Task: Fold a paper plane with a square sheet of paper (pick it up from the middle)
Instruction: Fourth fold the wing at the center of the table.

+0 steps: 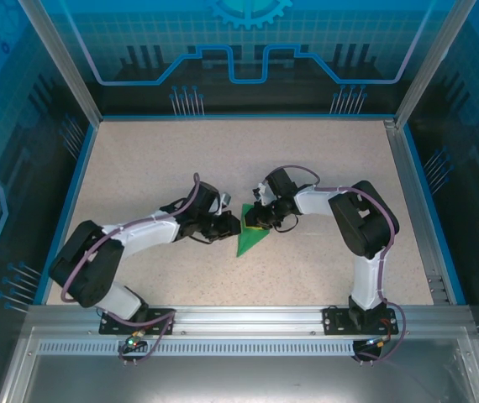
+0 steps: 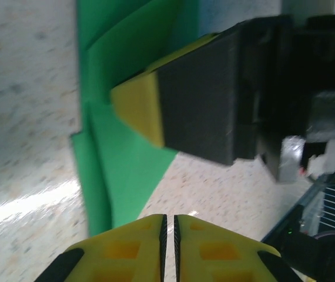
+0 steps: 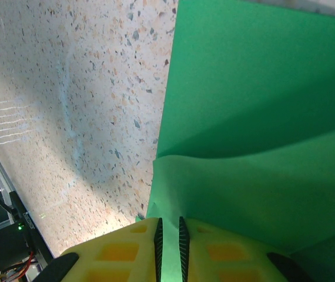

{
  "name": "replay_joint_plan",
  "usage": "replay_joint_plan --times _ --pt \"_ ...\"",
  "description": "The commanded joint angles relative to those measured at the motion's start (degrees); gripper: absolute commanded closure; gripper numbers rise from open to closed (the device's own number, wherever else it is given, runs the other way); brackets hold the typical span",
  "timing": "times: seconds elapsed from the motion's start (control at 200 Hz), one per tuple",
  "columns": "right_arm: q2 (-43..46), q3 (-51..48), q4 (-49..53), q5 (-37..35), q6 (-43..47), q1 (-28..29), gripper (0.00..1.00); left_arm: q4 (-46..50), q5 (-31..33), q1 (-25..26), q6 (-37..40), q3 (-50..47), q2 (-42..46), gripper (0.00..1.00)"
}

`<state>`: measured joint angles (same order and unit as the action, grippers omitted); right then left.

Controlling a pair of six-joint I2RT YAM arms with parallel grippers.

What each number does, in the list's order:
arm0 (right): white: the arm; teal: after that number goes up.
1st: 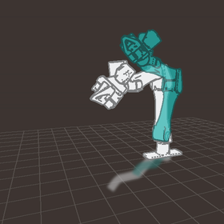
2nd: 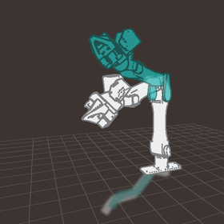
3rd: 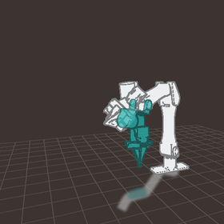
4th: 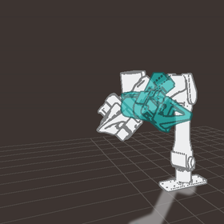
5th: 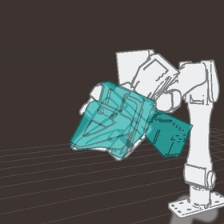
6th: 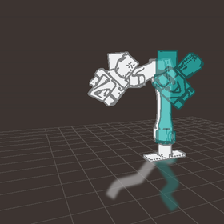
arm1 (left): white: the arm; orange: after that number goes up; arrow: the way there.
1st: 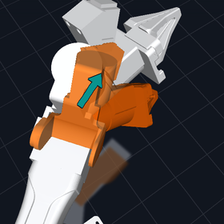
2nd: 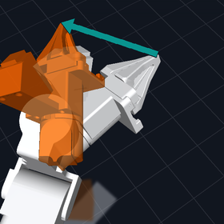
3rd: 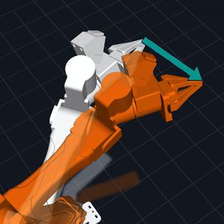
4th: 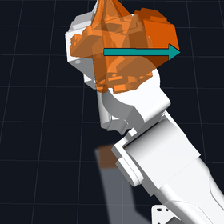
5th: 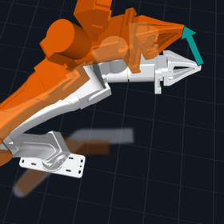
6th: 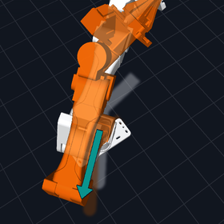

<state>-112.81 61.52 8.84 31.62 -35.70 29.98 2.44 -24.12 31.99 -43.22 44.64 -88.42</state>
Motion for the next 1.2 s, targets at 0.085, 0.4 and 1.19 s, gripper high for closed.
replay_joint_plan --times 0.085,0.4,1.19 --pt "-4.6 -1.4 4.1 -5.6 1.3 1.0 0.82 -3.7 -6.2 -0.1 -1.9 2.4 -5.2 0.86" --pt "-4.4 -1.4 4.4 -5.6 1.4 1.0 0.81 -6.5 -9.2 -0.1 -3.2 0.0 -11.8 0.87" --pt "-5.0 -1.1 5.1 -6.1 1.2 1.1 0.81 5.4 -4.3 0.4 3.8 -6.2 -8.7 0.88"
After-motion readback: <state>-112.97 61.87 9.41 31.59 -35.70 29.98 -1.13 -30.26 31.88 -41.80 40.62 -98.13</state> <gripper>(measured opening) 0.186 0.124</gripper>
